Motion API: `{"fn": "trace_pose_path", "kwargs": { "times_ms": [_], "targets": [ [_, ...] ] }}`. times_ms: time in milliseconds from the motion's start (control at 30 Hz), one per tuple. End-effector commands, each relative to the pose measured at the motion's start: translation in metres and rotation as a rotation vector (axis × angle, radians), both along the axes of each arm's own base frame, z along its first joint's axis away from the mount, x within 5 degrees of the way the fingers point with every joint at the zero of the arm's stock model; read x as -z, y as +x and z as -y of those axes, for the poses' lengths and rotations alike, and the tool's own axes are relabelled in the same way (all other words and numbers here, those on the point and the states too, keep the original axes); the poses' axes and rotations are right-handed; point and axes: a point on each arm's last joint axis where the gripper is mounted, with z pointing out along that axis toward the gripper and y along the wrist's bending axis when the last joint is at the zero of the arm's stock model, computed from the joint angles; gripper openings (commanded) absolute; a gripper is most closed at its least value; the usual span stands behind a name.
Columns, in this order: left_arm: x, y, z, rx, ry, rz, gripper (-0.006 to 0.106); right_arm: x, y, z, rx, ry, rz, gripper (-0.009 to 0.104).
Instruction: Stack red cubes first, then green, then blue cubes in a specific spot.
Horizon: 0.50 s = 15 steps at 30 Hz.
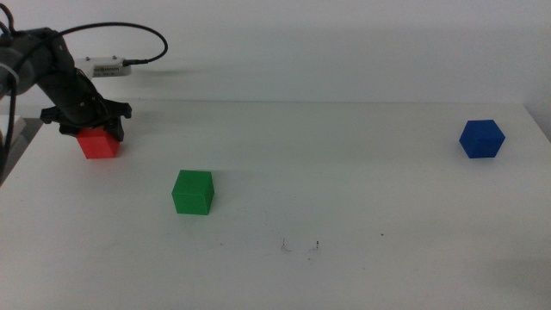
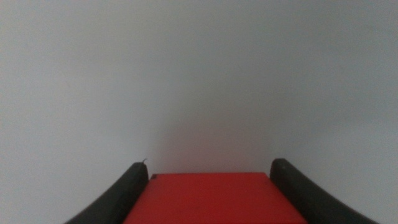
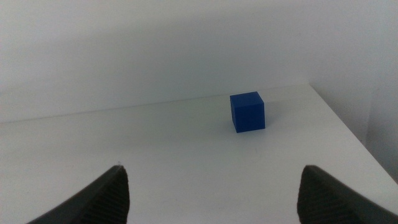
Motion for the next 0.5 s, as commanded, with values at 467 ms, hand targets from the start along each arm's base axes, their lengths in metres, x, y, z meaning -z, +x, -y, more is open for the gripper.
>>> {"fn": "trace_pose_path", "kwargs": {
  "times_ms": [467],
  "targets": [
    [-0.106,-0.139,0.269,0.031,0.002,-0.009,-0.002,0.0,0.0,0.0,0.006,-0.017,0.015,0.093]
  ]
}}
